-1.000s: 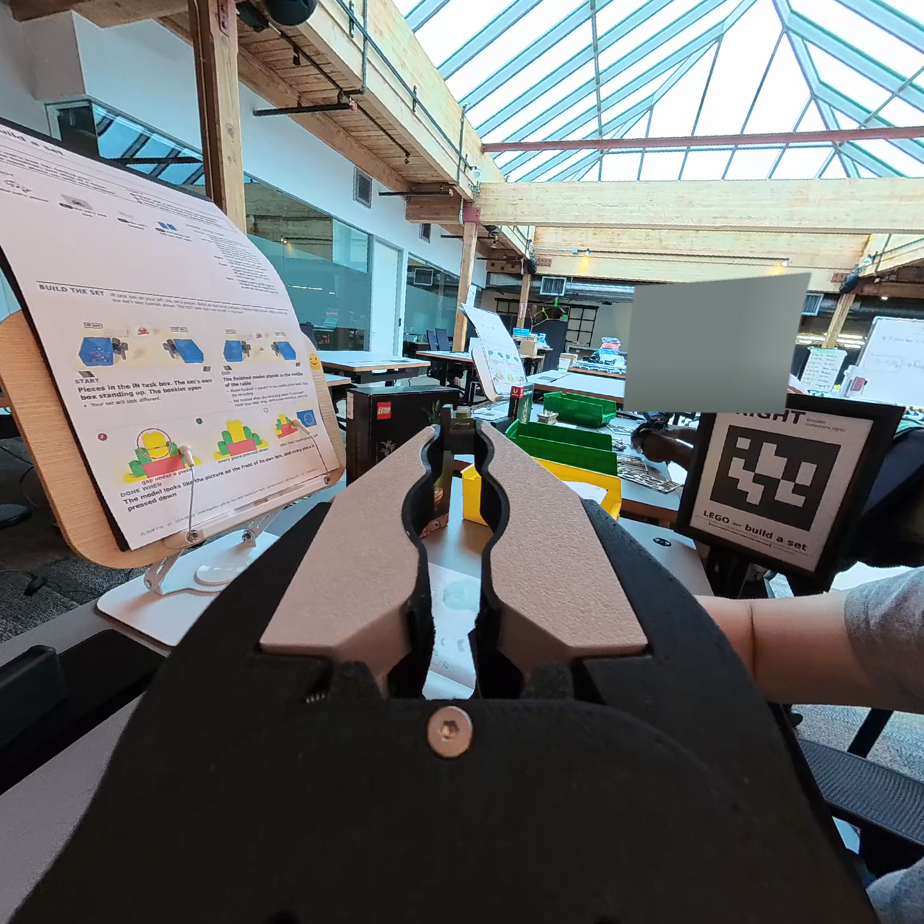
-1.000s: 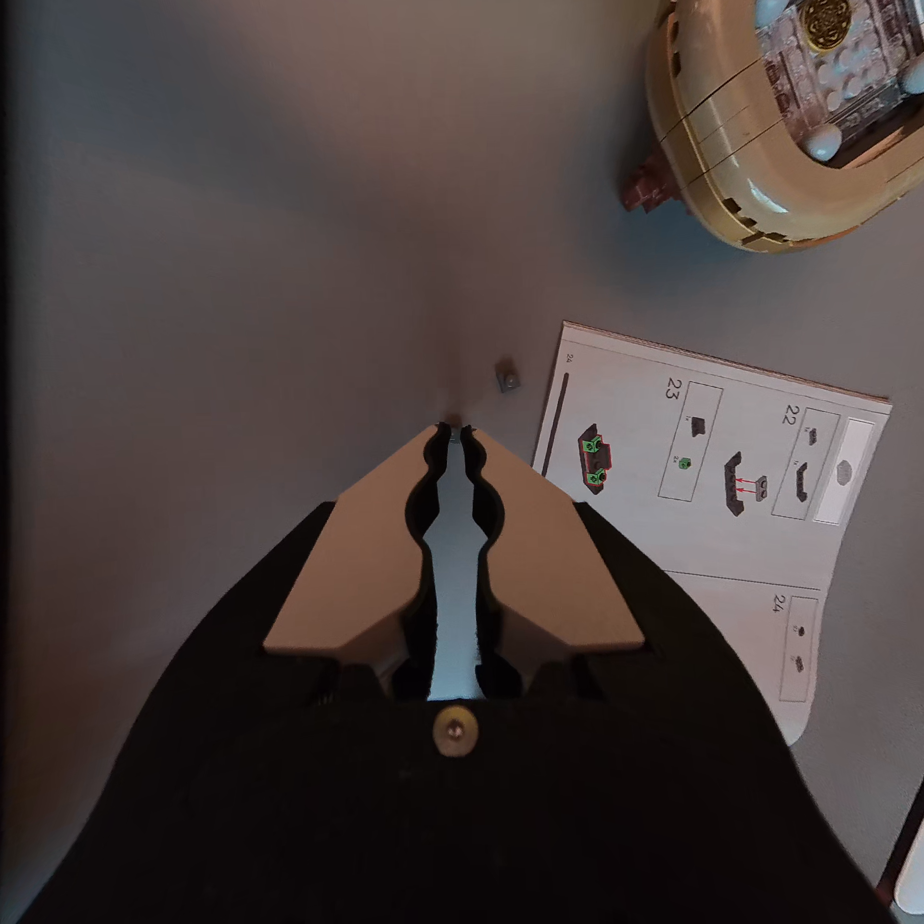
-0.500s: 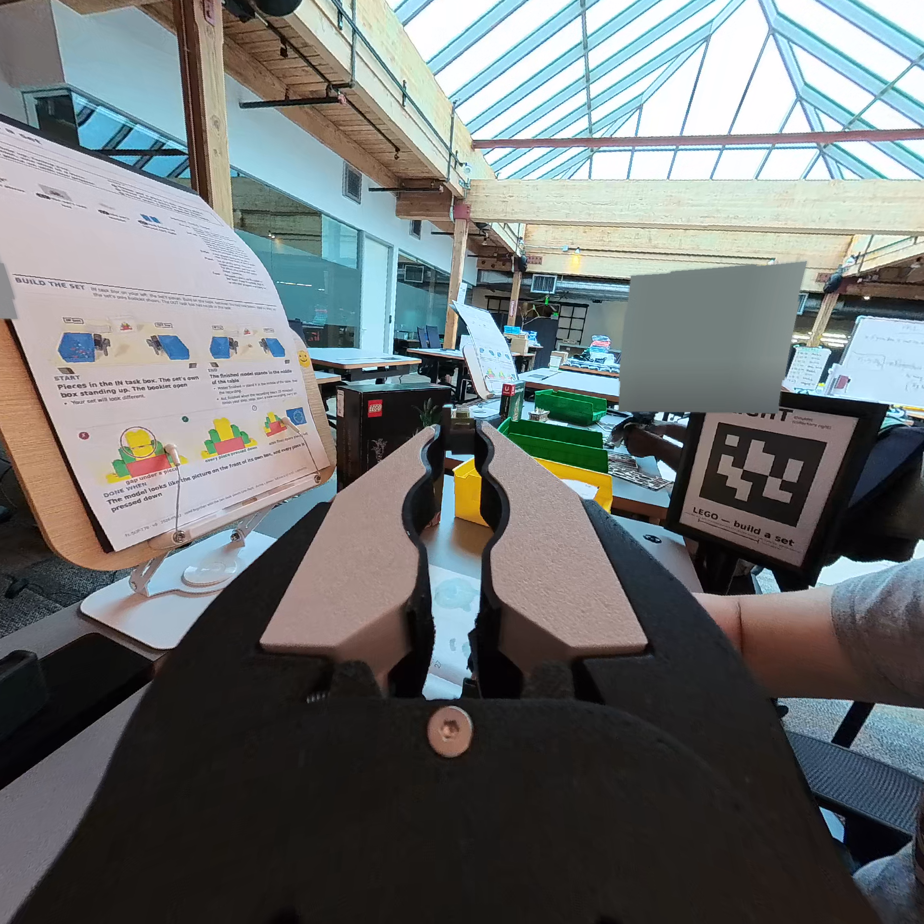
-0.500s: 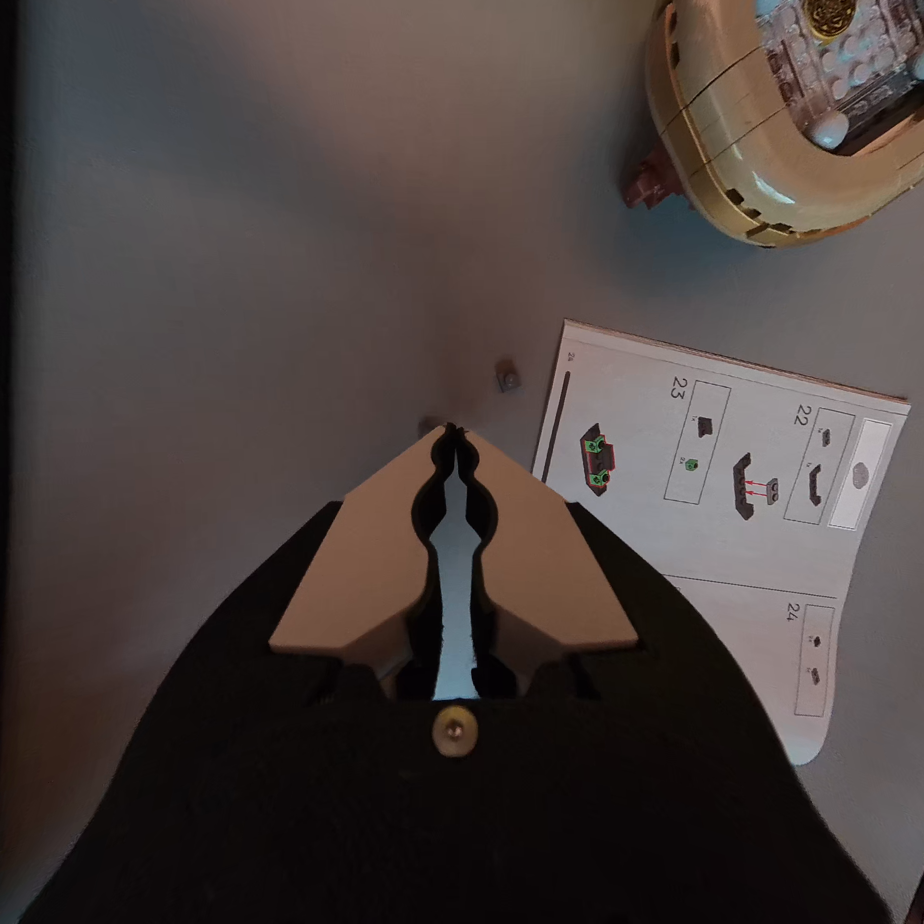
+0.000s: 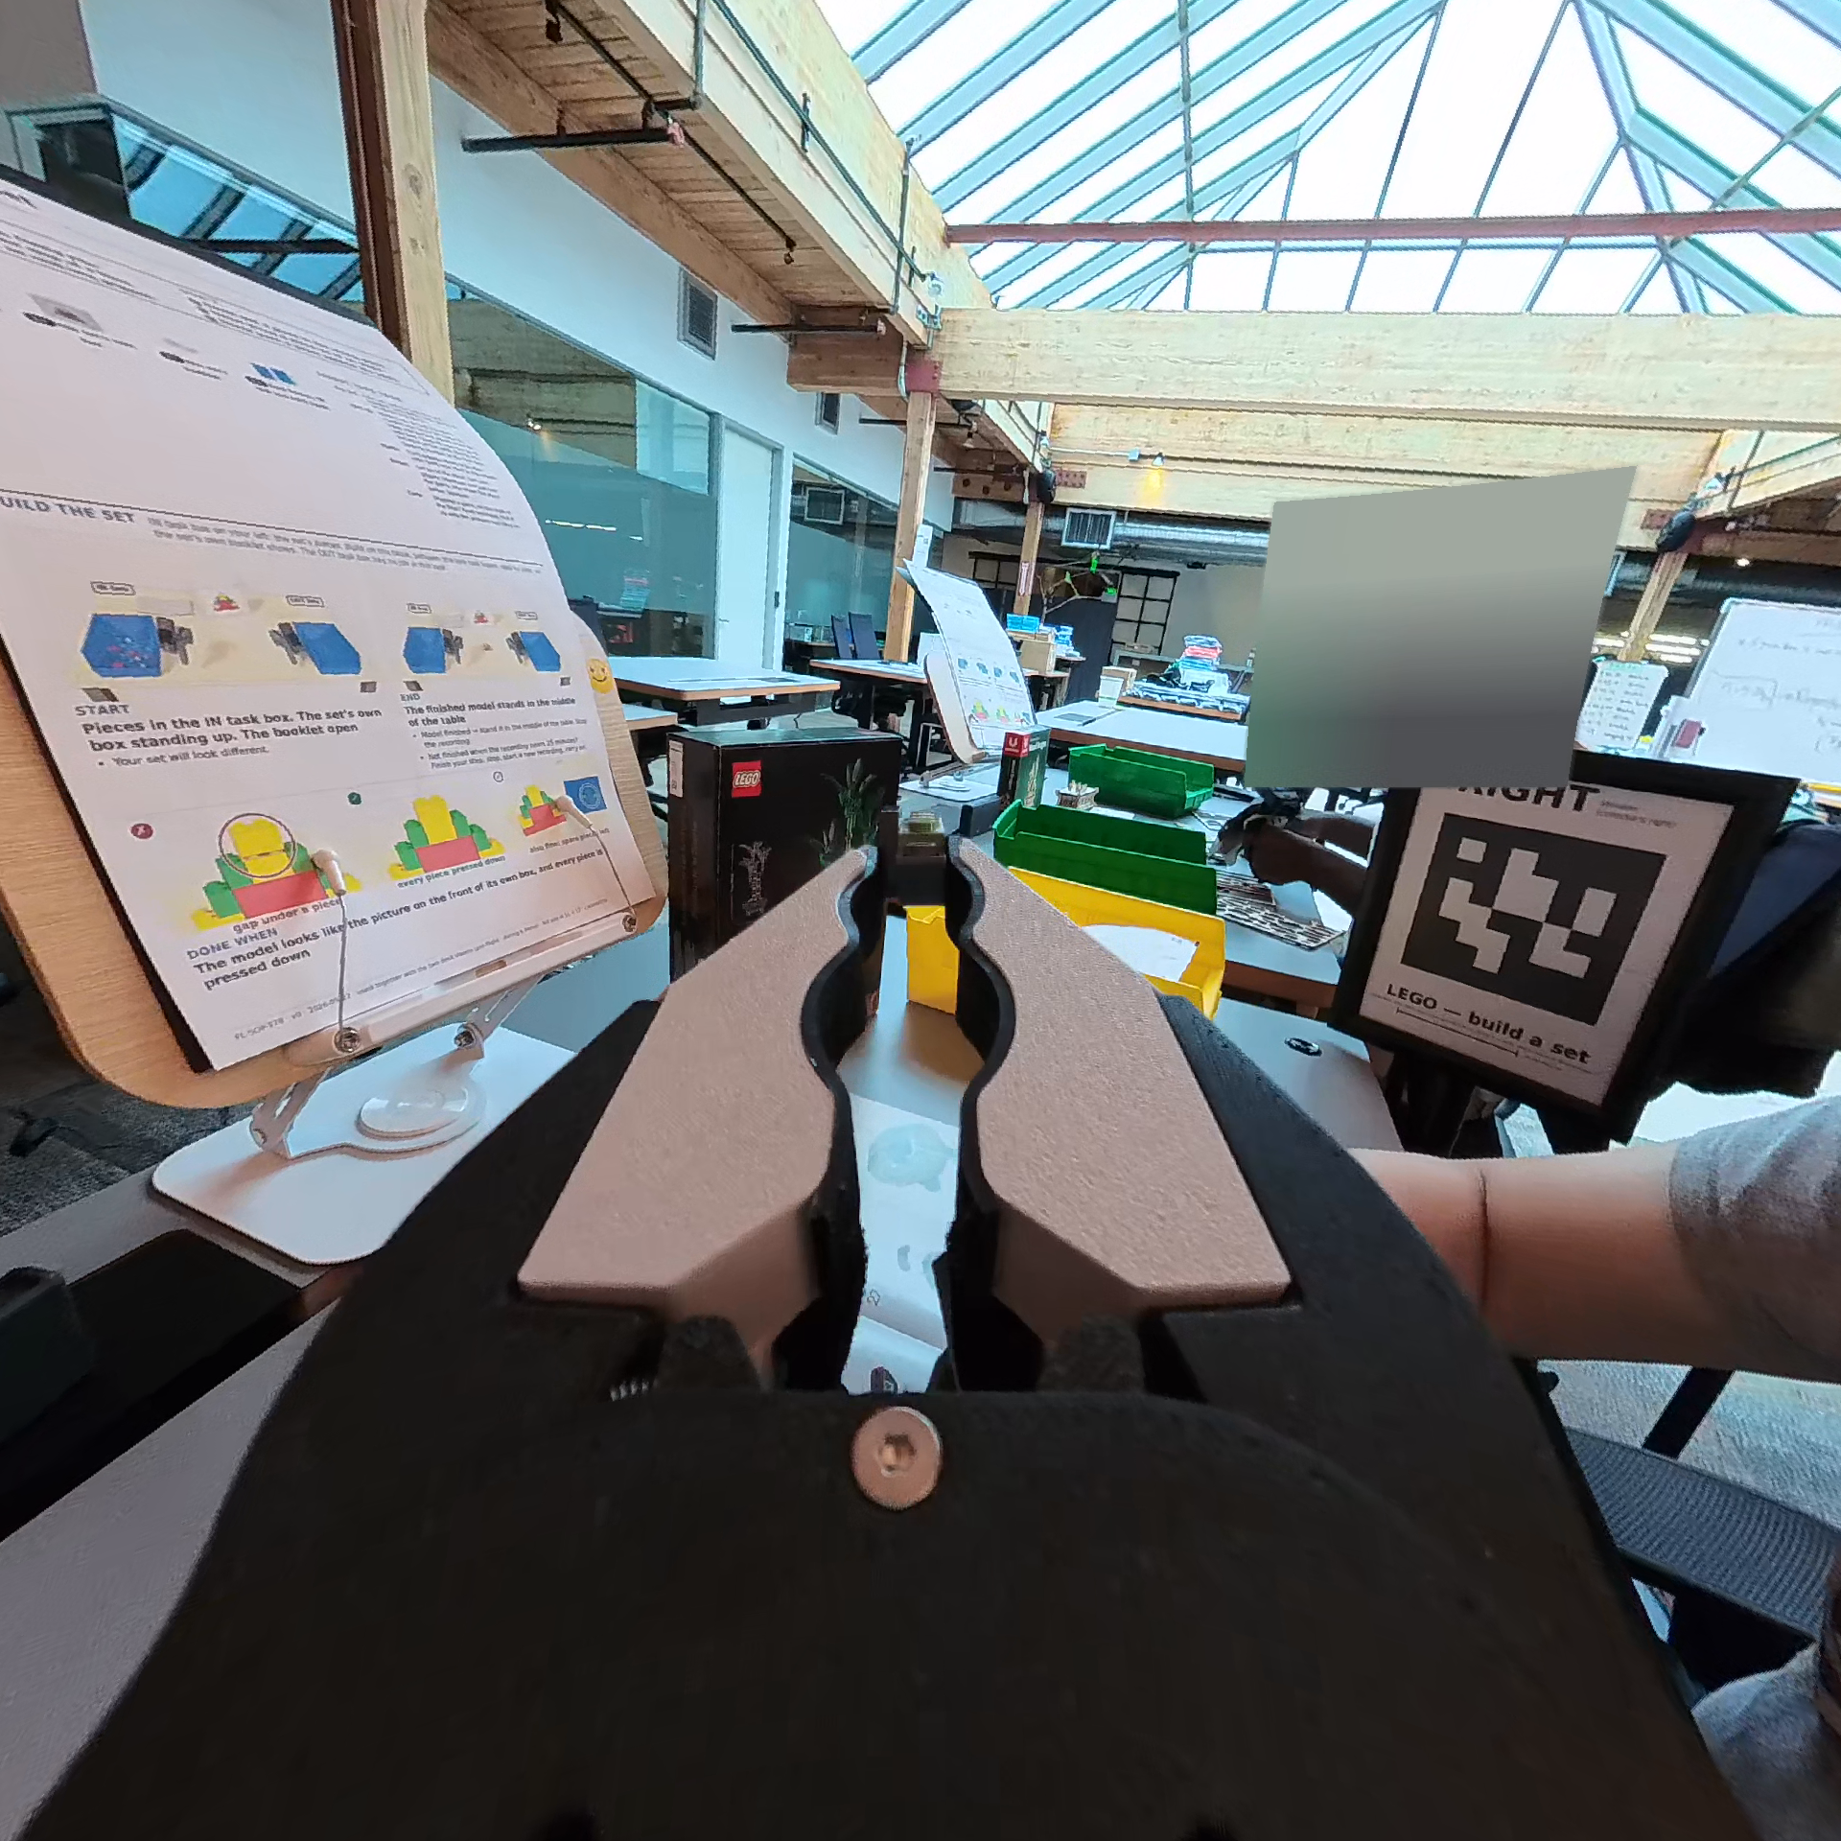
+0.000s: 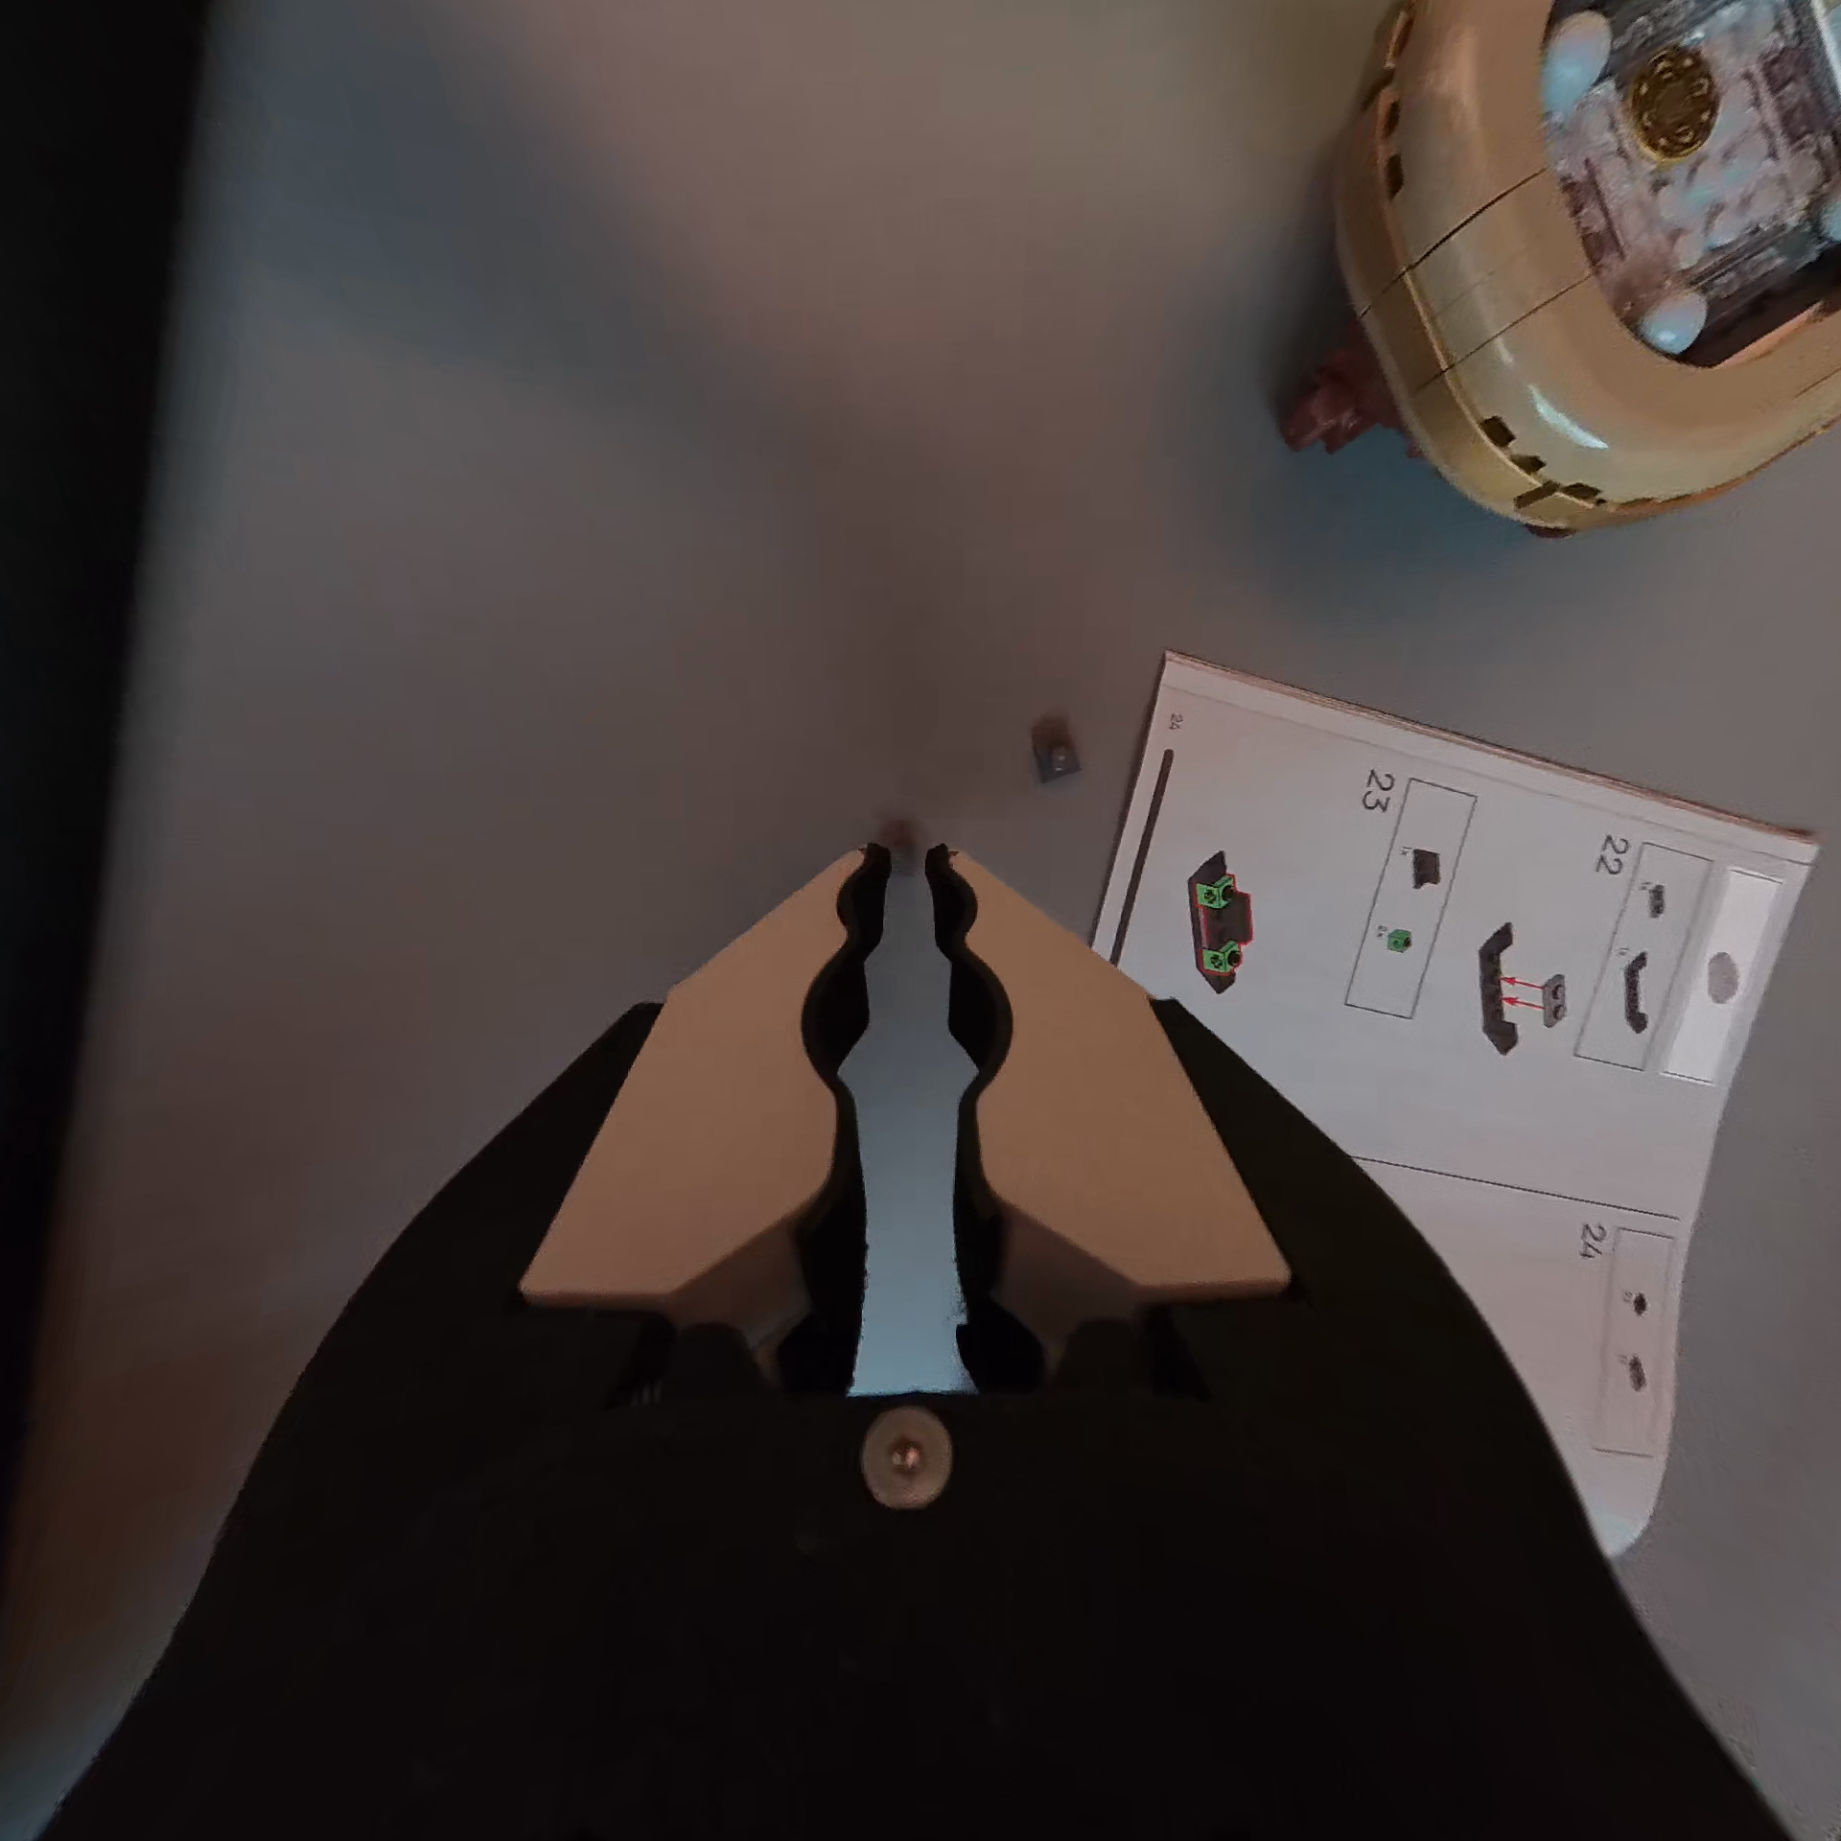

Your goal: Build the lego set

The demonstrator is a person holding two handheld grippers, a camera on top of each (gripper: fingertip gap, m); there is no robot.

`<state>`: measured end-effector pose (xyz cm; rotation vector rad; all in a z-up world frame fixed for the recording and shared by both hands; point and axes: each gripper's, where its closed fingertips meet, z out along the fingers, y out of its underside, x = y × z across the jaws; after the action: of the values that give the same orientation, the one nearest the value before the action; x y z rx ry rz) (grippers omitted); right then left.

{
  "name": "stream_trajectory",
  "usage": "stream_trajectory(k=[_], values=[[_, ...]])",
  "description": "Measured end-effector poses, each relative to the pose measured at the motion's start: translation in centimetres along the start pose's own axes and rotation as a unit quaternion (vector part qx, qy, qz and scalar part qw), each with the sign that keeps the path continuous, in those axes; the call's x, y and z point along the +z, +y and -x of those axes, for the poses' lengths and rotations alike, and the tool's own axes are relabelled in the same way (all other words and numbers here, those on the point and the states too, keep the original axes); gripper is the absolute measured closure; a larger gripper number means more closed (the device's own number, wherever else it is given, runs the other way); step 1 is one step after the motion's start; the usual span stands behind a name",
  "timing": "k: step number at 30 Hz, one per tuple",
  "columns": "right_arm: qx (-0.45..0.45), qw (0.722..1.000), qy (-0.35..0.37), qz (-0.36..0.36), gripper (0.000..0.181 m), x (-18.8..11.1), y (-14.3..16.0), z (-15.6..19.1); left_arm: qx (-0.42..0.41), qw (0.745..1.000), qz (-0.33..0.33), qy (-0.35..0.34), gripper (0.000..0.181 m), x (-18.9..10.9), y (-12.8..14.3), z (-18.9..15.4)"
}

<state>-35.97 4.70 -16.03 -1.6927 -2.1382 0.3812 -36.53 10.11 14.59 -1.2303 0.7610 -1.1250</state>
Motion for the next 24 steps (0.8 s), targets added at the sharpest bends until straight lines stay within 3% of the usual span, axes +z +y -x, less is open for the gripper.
stream_trajectory(k=[17,20,24], values=[[-0.009,1.0,0.009,0.003,0.176,-0.2,0.2,-0.1,-0.001,1.0,0.004,0.004,0.173,0.0,0.2,0.0],[0.001,0.999,0.026,-0.033,0.177,-3.4,-0.5,-1.0,-0.008,1.0,0.017,0.015,0.172,0.3,1.2,0.2],[0.03,0.987,0.082,-0.136,0.178,-12.0,-2.1,-2.4,-0.059,0.996,0.02,0.072,0.172,1.7,3.1,-0.4]])
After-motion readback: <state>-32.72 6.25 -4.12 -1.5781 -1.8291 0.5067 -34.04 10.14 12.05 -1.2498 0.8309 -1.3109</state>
